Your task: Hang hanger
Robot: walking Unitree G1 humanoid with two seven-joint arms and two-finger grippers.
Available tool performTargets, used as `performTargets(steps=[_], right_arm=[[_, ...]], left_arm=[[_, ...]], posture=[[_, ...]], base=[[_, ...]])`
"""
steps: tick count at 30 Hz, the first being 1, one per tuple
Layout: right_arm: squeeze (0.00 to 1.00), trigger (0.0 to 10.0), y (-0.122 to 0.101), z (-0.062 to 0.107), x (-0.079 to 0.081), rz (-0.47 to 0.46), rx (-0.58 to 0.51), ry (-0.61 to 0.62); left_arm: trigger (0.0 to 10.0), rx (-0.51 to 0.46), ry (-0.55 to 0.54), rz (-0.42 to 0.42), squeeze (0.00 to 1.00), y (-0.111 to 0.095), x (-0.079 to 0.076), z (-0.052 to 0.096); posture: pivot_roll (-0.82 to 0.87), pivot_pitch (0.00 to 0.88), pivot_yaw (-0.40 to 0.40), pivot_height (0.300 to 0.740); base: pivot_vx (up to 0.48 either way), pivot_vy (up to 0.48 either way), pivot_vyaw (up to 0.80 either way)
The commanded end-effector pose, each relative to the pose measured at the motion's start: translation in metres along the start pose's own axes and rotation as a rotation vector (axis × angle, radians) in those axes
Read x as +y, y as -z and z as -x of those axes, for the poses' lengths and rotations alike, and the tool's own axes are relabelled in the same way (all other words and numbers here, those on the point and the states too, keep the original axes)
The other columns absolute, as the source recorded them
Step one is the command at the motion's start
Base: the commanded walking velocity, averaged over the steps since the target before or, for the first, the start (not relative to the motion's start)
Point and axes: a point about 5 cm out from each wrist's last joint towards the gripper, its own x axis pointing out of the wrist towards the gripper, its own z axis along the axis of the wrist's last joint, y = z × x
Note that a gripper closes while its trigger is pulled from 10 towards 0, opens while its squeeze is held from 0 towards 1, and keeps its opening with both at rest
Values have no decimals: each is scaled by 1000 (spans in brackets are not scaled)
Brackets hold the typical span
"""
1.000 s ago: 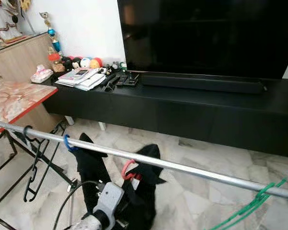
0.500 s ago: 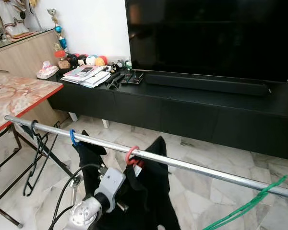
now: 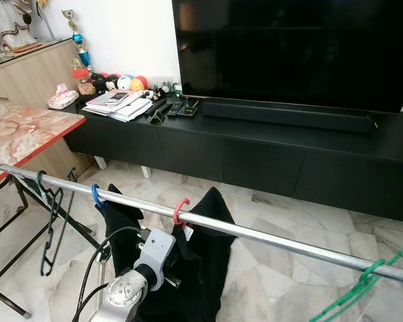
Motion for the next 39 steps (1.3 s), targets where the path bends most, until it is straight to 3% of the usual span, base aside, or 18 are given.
performTargets(steps=[1, 2, 3, 5, 9, 15, 22, 27, 28, 29, 39], right_arm=[[0, 10000, 1, 0, 3, 1, 5, -11], [0, 10000, 1, 0, 3, 1, 5, -11], [0, 10000, 1, 0, 3, 2, 5, -12], [0, 10000, 1, 0, 4, 2, 5, -12], [0, 10000, 1, 0, 3, 1, 6, -11], [0, 10000, 0, -1, 3, 16, 7, -18], [0, 10000, -1, -1, 2, 23, 6, -21], [0, 10000, -2, -1, 3, 33, 8, -28], [0, 10000, -2, -1, 3, 33, 7, -28], [0, 10000, -3, -1, 3, 31, 5, -28], [0, 10000, -3, -1, 4, 22, 3, -23]], left_arm=[[10000, 77, 13, -39, 522, 11, 1, 2], [10000, 77, 13, -39, 522, 11, 1, 2], [10000, 113, 34, -65, 1000, 18, -2, 5], [10000, 104, 18, -61, 1000, 20, -2, 7], [10000, -57, -141, 77, 1000, 0, 9, 13], [10000, -102, -200, 106, 1000, 1, 11, 27], [10000, -172, -453, 110, 1000, -3, 26, 57], [10000, -175, -525, 156, 1000, -4, 36, 58], [10000, -170, -538, 154, 467, -5, 40, 56], [10000, -170, -534, 147, 0, -5, 41, 55], [10000, -188, -481, 178, 0, -11, 34, 48]], posture=[[-26, 28, 67, 740], [-26, 28, 67, 740], [-27, 28, 68, 740], [-29, 28, 68, 740], [-23, 28, 68, 740], [-17, 29, 61, 740], [-1, 30, 60, 740], [10, 26, 56, 740], [5, 26, 61, 740], [2, 26, 63, 740], [-4, 25, 69, 740]], base=[[0, 0, 0], [0, 0, 0], [0, 0, 0], [0, 0, 0], [0, 0, 0], [0, 0, 0], [0, 0, 0], [0, 0, 0], [0, 0, 0], [0, 0, 0], [0, 0, 0]])
